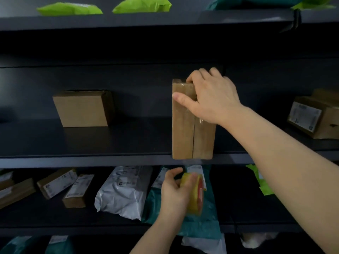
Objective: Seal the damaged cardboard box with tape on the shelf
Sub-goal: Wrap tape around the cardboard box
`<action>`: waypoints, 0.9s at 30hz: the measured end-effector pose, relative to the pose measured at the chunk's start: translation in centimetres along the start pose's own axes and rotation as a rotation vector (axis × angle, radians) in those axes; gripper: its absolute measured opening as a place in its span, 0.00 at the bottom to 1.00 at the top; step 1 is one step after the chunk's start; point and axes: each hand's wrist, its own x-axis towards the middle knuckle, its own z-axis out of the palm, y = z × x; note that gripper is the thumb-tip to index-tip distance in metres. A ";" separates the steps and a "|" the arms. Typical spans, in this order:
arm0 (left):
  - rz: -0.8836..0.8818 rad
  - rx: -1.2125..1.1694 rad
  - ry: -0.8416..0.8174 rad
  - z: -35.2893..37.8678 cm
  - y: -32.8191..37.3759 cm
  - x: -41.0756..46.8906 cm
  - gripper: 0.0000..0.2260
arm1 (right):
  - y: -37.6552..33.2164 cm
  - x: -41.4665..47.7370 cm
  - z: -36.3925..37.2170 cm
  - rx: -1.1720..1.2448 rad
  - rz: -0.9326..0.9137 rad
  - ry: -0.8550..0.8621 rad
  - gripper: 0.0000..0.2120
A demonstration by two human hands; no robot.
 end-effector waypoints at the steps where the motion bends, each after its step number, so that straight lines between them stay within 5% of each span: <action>1: 0.019 0.000 0.027 0.0 -0.1 0.1 0.15 | 0.1 0.1 0.2 0.005 -0.001 0.001 0.36; 7: 0.057 -0.043 0.065 0.8 -0.4 0.8 0.09 | 0.2 0.1 0.8 0.014 0.008 0.020 0.36; 27: -0.152 -0.073 0.115 2.6 -0.4 3.8 0.10 | 0.5 0.0 0.9 0.024 -0.024 0.062 0.36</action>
